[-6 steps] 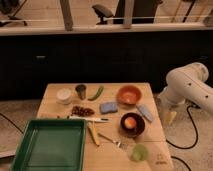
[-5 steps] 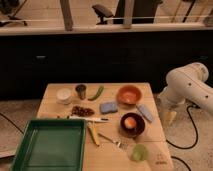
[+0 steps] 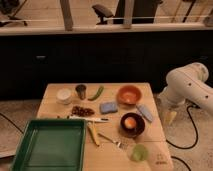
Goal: Wipe tray with sponge
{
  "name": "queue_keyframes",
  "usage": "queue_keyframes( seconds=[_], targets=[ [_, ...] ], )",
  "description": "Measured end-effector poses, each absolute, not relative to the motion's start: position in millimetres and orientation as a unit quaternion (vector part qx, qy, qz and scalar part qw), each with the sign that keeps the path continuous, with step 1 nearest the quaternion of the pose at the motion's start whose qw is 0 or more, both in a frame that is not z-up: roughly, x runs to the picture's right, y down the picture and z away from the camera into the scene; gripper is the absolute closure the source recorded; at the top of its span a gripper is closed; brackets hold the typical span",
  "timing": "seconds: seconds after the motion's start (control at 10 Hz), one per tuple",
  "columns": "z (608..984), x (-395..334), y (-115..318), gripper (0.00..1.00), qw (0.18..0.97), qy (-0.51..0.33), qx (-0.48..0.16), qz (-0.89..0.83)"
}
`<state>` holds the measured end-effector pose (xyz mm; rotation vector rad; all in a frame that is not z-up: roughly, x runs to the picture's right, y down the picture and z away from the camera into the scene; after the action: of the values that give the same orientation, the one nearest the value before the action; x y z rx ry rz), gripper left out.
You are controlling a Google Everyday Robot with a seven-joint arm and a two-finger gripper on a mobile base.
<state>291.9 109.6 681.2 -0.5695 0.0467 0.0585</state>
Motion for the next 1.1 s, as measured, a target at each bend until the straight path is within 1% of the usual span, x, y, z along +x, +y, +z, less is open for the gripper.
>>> queue_keyframes(
  seconds=[0.9,1.1],
  targets=[
    [681.2,291.7,109.6,0.2,0.959,0.023,-0.281,0.029],
    [683.1,279.4,104.8,0.2,0.96,0.021,-0.278,0.034]
  ],
)
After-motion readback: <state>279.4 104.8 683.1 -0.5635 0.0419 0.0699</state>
